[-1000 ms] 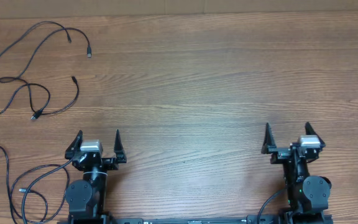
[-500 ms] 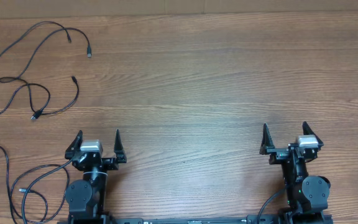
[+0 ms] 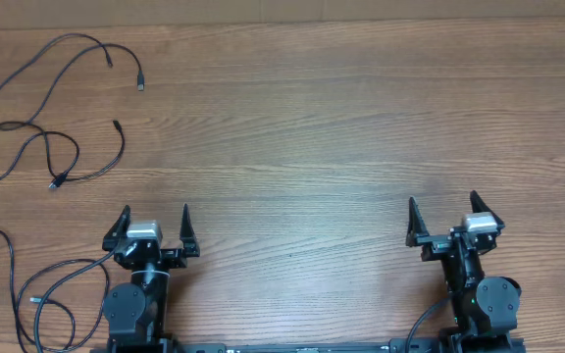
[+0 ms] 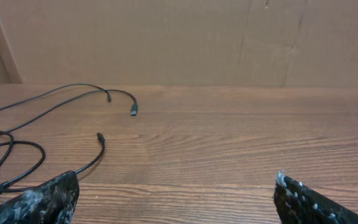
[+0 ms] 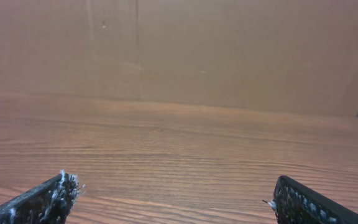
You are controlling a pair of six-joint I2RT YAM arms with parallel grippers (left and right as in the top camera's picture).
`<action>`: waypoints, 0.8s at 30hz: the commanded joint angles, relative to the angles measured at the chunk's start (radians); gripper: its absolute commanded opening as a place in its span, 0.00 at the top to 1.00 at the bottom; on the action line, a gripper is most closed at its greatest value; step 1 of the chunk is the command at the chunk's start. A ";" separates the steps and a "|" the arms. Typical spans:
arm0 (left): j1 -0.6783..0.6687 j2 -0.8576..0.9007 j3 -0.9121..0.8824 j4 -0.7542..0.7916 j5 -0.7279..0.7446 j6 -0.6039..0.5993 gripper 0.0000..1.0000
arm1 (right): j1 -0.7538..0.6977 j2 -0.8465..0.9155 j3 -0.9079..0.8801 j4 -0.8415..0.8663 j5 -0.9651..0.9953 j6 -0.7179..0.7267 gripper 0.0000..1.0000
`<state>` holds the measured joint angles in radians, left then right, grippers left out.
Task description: Untangle cables
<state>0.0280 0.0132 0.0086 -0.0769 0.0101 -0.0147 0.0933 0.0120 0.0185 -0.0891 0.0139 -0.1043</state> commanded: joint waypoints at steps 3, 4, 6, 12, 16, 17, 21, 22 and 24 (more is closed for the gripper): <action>0.004 -0.009 -0.004 -0.001 -0.010 0.023 0.01 | -0.011 -0.010 -0.011 0.004 -0.024 0.012 0.00; 0.004 -0.009 -0.004 -0.001 -0.010 0.023 0.00 | -0.013 -0.010 -0.011 0.004 -0.023 0.014 0.00; 0.004 -0.009 -0.004 -0.001 -0.010 0.023 0.01 | -0.017 -0.010 -0.011 0.004 -0.020 0.022 0.00; 0.004 -0.008 -0.004 -0.001 -0.010 0.023 0.00 | -0.017 -0.010 -0.011 0.005 -0.019 0.022 0.00; 0.004 -0.008 -0.004 -0.001 -0.010 0.023 0.00 | -0.017 -0.010 -0.011 0.005 -0.019 0.022 0.00; 0.004 -0.008 -0.004 -0.001 -0.010 0.023 0.00 | -0.017 -0.010 -0.011 0.005 -0.019 0.022 0.00; 0.004 -0.008 -0.004 -0.001 -0.010 0.023 0.00 | -0.017 -0.010 -0.011 0.005 -0.019 0.022 0.00; 0.004 -0.008 -0.004 -0.001 -0.010 0.023 0.01 | -0.017 -0.009 -0.011 0.005 -0.019 0.022 0.00; 0.004 -0.008 -0.004 -0.001 -0.010 0.023 0.01 | -0.017 -0.009 -0.011 0.005 -0.019 0.022 0.00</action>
<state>0.0280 0.0132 0.0086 -0.0769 0.0101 -0.0147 0.0799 0.0120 0.0185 -0.0902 -0.0002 -0.0887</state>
